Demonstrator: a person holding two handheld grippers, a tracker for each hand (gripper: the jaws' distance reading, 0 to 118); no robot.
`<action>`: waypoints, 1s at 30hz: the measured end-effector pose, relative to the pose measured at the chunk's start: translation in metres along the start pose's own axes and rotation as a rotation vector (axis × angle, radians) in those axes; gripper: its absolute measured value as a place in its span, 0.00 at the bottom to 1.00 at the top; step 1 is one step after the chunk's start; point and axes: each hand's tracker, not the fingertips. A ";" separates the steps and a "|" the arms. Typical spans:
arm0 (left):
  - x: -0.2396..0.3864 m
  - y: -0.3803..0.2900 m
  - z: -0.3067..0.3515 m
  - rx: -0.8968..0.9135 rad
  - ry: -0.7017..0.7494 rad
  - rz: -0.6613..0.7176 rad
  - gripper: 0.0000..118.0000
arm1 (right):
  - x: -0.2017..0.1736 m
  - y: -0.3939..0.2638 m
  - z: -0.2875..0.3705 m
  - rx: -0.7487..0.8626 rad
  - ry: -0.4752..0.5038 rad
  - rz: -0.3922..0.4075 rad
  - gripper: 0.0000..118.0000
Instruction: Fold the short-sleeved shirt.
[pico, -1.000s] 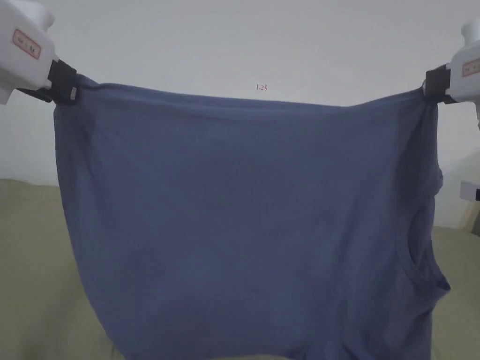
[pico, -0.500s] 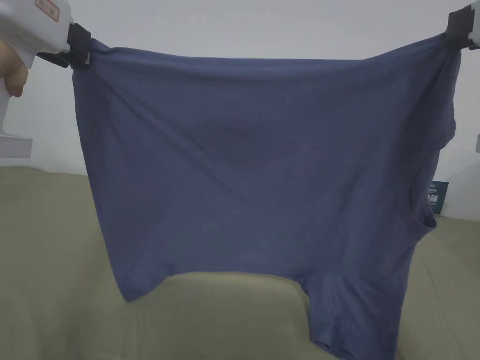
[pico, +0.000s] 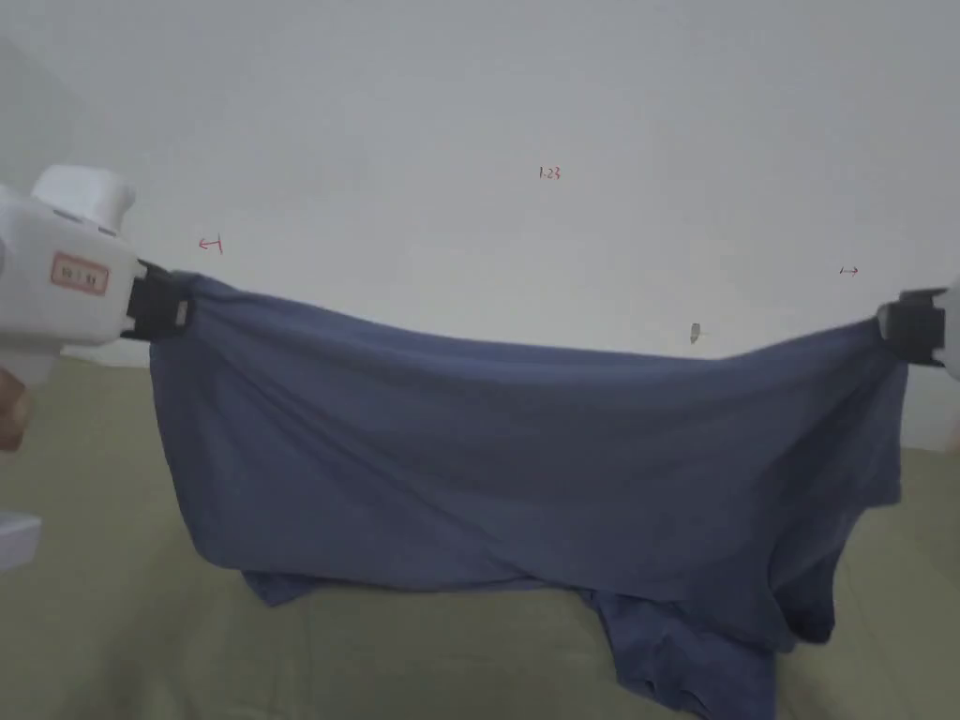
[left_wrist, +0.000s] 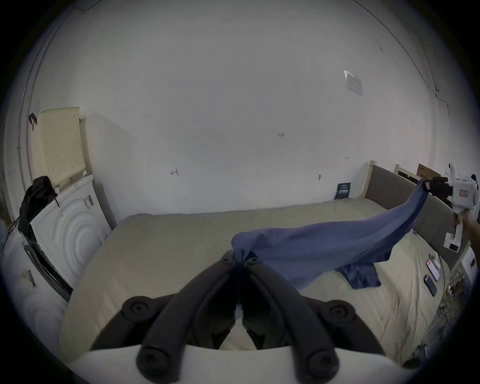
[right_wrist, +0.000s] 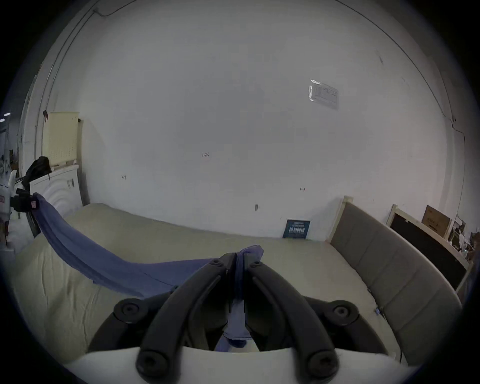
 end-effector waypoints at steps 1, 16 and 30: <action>0.001 -0.008 0.010 -0.004 -0.005 0.001 0.02 | 0.002 -0.007 0.012 -0.001 0.002 -0.002 0.09; 0.026 -0.134 0.136 -0.011 -0.072 -0.047 0.02 | 0.018 -0.121 0.165 -0.041 0.025 -0.063 0.09; 0.043 -0.305 0.168 -0.193 -0.086 0.062 0.02 | 0.008 -0.290 0.226 -0.277 0.064 -0.168 0.09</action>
